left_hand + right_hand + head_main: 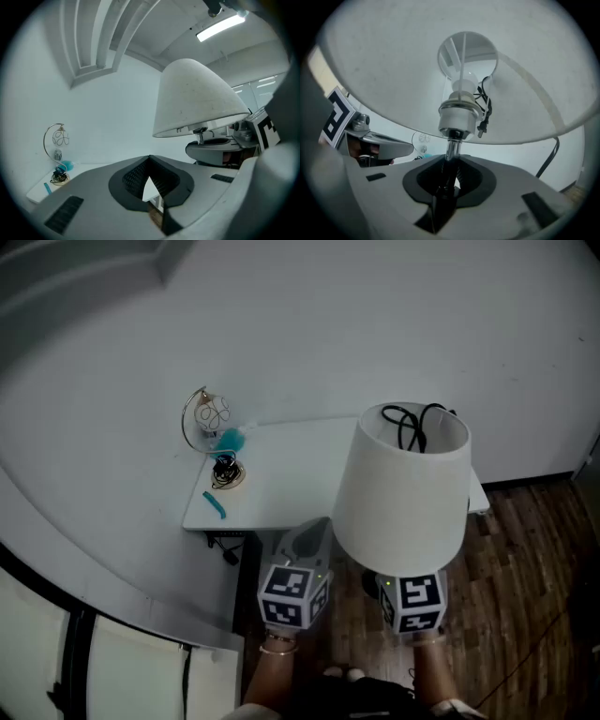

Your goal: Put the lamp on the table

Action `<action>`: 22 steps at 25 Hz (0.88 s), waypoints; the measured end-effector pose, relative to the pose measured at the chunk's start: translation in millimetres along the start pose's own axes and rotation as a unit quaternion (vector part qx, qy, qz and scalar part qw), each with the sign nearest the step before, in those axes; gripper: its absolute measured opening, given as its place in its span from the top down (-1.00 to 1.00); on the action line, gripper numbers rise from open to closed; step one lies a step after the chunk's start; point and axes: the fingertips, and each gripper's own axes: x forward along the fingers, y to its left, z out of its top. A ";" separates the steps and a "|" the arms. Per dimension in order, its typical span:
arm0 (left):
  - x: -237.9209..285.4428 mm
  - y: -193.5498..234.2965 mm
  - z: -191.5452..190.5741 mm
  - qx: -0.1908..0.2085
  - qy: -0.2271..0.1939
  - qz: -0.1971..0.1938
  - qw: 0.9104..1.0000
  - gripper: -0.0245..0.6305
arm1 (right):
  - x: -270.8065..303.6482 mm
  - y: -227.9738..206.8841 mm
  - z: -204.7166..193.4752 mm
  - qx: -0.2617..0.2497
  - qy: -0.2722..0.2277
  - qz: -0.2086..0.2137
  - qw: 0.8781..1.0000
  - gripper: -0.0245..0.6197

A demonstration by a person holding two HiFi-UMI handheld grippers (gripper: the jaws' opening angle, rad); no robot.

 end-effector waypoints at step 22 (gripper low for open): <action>20.5 -23.9 0.6 0.006 -0.001 0.006 1.000 0.91 | -3.7 -22.2 -6.4 -0.007 -0.009 0.018 1.000 0.72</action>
